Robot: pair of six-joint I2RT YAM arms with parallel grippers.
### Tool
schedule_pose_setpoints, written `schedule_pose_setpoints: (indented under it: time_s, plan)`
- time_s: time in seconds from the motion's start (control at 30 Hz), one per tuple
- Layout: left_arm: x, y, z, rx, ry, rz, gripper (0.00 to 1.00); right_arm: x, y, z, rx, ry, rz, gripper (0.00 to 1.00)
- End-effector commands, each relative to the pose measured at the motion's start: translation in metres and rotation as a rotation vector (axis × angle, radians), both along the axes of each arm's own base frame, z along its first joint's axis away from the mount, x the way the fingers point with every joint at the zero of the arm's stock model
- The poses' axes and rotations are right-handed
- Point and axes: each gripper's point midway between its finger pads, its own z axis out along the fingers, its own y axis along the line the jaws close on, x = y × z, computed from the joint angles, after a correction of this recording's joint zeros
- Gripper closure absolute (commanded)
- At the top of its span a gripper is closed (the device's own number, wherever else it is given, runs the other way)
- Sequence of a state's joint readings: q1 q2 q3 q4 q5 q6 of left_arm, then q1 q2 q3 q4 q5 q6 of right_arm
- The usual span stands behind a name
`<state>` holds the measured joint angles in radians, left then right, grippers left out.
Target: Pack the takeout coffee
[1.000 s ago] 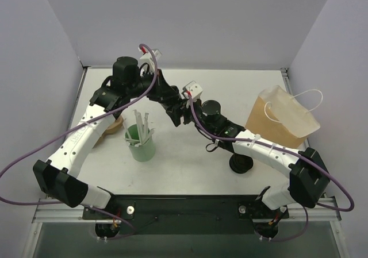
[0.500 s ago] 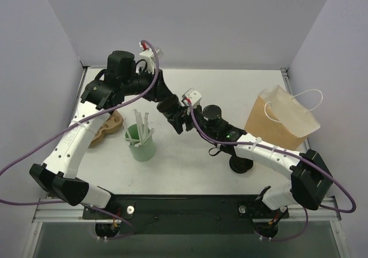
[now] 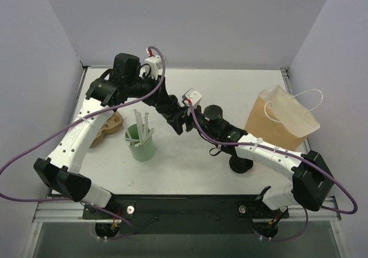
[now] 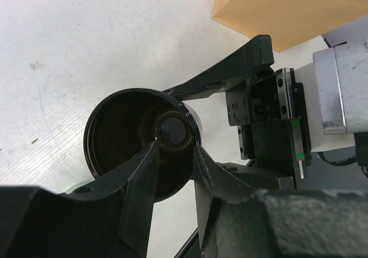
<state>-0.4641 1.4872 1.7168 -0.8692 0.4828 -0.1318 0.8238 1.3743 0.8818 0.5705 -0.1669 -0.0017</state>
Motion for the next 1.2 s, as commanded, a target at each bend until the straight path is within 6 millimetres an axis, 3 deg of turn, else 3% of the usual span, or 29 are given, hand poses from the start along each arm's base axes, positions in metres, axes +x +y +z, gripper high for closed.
schedule_pose_setpoints:
  time_s: [0.0,0.53,0.67,0.9,1.17]
  plan:
    - [-0.005,-0.002,0.004,-0.006,-0.012,-0.041,0.62,-0.001,0.003,0.035,0.088,-0.075,0.028,0.48]
    - [-0.009,-0.011,-0.002,-0.039,0.038,-0.078,0.64,0.0,0.001,0.032,0.078,-0.067,0.018,0.48]
    - [-0.007,-0.009,-0.002,-0.027,0.027,-0.066,0.7,-0.001,0.0,0.034,0.082,-0.07,0.018,0.48]
    - [-0.007,-0.01,0.001,-0.033,0.029,-0.065,1.0,0.0,0.0,0.029,0.074,-0.063,0.015,0.48]
    - [-0.002,-0.007,0.006,-0.028,0.021,-0.046,1.0,0.002,-0.003,0.026,0.069,-0.059,0.009,0.49]
